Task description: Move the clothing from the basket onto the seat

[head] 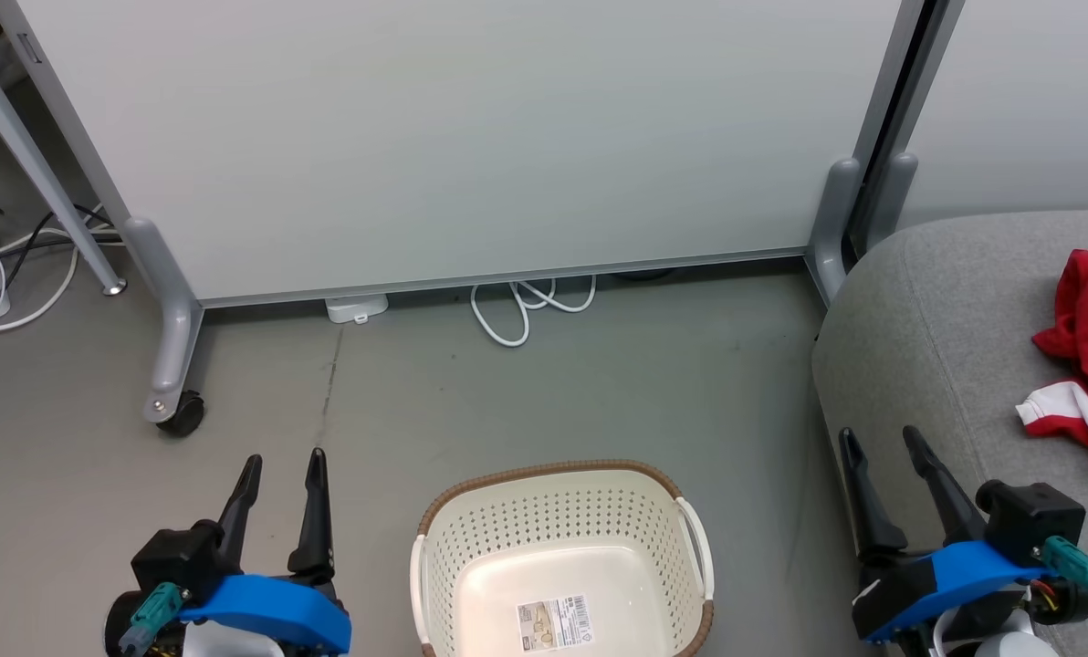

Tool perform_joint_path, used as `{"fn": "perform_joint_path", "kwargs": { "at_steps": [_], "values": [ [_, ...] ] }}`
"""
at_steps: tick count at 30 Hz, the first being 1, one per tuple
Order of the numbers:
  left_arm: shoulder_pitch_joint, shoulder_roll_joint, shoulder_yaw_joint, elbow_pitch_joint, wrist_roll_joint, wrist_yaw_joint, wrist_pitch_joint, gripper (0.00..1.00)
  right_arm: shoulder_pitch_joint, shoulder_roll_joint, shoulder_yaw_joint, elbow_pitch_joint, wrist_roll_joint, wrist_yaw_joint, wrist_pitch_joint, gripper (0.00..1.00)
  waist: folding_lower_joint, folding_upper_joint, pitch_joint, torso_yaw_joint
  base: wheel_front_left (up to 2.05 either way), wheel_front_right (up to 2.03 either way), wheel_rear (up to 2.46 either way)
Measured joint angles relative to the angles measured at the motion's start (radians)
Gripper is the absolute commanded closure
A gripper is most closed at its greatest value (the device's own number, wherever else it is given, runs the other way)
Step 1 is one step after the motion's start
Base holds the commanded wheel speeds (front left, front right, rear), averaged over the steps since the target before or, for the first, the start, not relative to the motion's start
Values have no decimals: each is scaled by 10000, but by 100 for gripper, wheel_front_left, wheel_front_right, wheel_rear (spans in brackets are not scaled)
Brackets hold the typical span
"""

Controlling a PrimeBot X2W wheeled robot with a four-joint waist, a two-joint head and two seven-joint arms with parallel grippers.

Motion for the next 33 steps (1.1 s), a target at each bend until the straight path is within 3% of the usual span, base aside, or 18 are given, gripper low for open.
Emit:
{"fn": "perform_joint_path", "kwargs": {
  "at_steps": [1, 8, 33],
  "values": [
    [0, -8, -6, 0, -38, 0, 0, 100, 7, 2, 10, -6, 109, 0, -2, 100, 0, 0, -2, 2, 0, 0, 0],
    [616, -184, -52, 527, -163, 0, 104, 100, 247, 29, -2, 616, 232, 0, 38, 100, 0, 0, -3, -1, 0, 0, 0],
    [600, -293, 579, -157, -4013, 2, 1237, 100, 221, 36, -234, 558, 4451, -2, 706, 100, 0, 0, 9, -122, 0, 0, 0]
  ]
}}
